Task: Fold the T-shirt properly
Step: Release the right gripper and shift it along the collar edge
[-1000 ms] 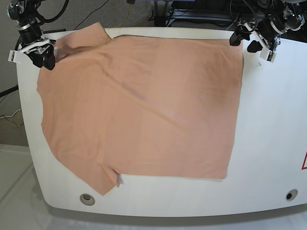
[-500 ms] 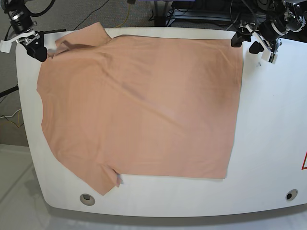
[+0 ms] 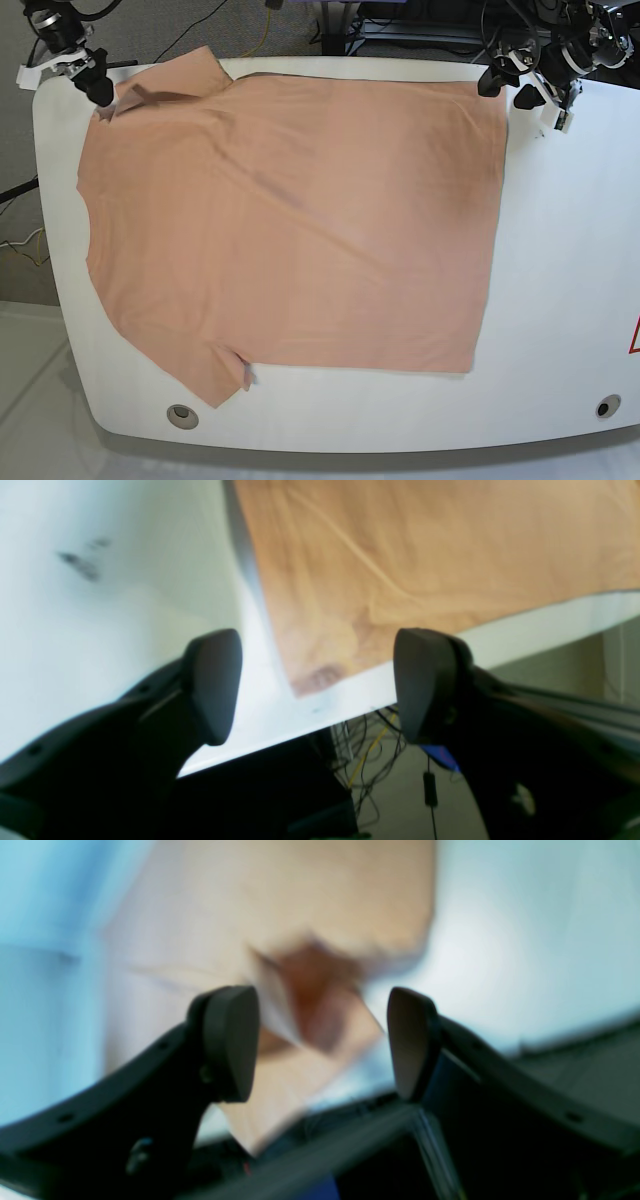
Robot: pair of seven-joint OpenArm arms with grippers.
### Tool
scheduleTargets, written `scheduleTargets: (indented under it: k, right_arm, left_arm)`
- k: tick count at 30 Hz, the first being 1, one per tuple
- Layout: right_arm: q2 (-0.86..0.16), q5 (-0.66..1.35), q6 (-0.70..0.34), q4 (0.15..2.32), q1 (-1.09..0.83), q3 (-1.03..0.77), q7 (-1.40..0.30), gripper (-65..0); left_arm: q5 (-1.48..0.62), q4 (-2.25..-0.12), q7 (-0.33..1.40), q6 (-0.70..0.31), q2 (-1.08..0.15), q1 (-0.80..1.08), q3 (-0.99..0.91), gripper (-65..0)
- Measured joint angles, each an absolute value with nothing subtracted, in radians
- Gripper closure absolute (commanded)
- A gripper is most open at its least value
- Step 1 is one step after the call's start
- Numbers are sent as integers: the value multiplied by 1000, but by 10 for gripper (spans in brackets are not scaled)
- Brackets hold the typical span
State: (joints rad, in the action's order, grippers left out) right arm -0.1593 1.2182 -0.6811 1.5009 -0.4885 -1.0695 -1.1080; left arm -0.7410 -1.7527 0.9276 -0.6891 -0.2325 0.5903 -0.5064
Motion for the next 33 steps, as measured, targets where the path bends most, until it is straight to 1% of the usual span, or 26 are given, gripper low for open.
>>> scheduleTargets:
  k: [2, 4, 8, 13, 19, 20, 33]
  right_arm:
    - [-150, 1180, -686, 1501, -488, -1070, -1116, -389]
    - [-146, 1151, -685, 1506, -488, -1073, -1109, -382]
    - [-152, 1085, -686, 1535, -485, -1066, -1111, -380]
    - [-162, 1060, -688, 1537, -480, -1039, -1092, -380]
    - [-157, 968, -688, 1523, -487, -961, -1052, -384]
    - [-155, 969, -694, 1519, -488, -956, -1029, -384]
    - [-130, 973, -697, 1518, -485, -952, -1021, -394]
  left_arm:
    - [-743, -1751, 927, -690, -228, 590, -499, -428]
    - [-742, -1750, 927, -690, -228, 591, -491, -452]
    - [-741, -1747, 921, -690, -234, 593, -475, -453]
    - [-741, -1747, 919, -690, -234, 596, -472, -456]
    - [-744, -1737, 915, -689, -236, 596, -472, -463]
    - [-745, -1736, 915, -689, -237, 594, -472, -464]
    - [-755, -1710, 896, -674, -236, 581, -472, -474]
